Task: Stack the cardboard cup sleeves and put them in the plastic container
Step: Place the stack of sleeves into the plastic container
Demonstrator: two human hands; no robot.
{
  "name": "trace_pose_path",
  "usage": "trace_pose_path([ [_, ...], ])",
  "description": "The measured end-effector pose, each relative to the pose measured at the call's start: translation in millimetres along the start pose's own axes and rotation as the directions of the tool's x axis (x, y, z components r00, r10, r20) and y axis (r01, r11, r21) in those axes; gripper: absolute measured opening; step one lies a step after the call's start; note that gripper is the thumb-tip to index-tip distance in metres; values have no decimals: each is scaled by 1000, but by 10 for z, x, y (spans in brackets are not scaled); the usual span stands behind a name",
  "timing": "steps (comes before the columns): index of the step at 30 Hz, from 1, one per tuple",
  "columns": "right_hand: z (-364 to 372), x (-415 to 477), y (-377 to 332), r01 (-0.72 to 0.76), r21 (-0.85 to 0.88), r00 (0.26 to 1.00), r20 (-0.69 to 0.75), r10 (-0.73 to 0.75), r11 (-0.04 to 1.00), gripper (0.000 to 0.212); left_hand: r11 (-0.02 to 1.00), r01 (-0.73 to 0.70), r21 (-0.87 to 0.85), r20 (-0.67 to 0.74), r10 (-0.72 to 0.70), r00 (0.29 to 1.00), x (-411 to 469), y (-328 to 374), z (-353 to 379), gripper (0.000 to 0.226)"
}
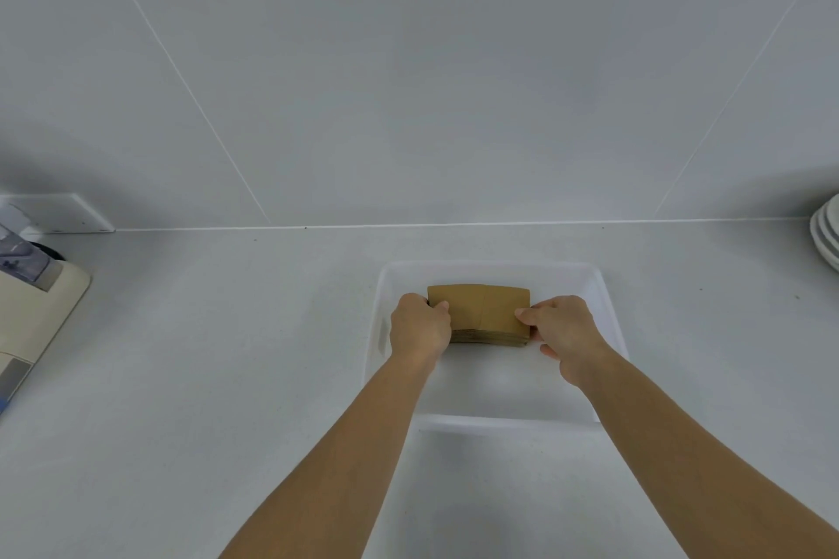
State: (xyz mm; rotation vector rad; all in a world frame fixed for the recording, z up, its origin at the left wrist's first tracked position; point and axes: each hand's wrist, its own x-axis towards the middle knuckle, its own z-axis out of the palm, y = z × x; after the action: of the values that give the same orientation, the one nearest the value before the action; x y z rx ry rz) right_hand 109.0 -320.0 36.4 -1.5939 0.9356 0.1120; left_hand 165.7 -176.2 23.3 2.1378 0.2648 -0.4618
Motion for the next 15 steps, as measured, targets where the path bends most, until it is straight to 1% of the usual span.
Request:
trace_pose_path([
  [6,21,18,-3,-3,-16,1000,-2,3,1000,40,998,36,-56,10,-35,999,-12,26,-23,43],
  [7,22,27,2,-2,-17,1000,2,2,1000,40,996,43,-74,33,-40,999,-11,30,-32,43],
  [10,25,59,14,-3,-30,1000,-10,3,1000,41,989,57,-134,39,-52,998,8,33,-35,42],
  [13,18,58,19,-7,-18,1000,-1,7,1000,39,984,76,-158,50,-69,996,-1,43,-38,39],
  [15,4,66,29,-10,-3,1000,16,10,1000,39,985,80,-152,81,-68,994,-5,27,-45,33],
])
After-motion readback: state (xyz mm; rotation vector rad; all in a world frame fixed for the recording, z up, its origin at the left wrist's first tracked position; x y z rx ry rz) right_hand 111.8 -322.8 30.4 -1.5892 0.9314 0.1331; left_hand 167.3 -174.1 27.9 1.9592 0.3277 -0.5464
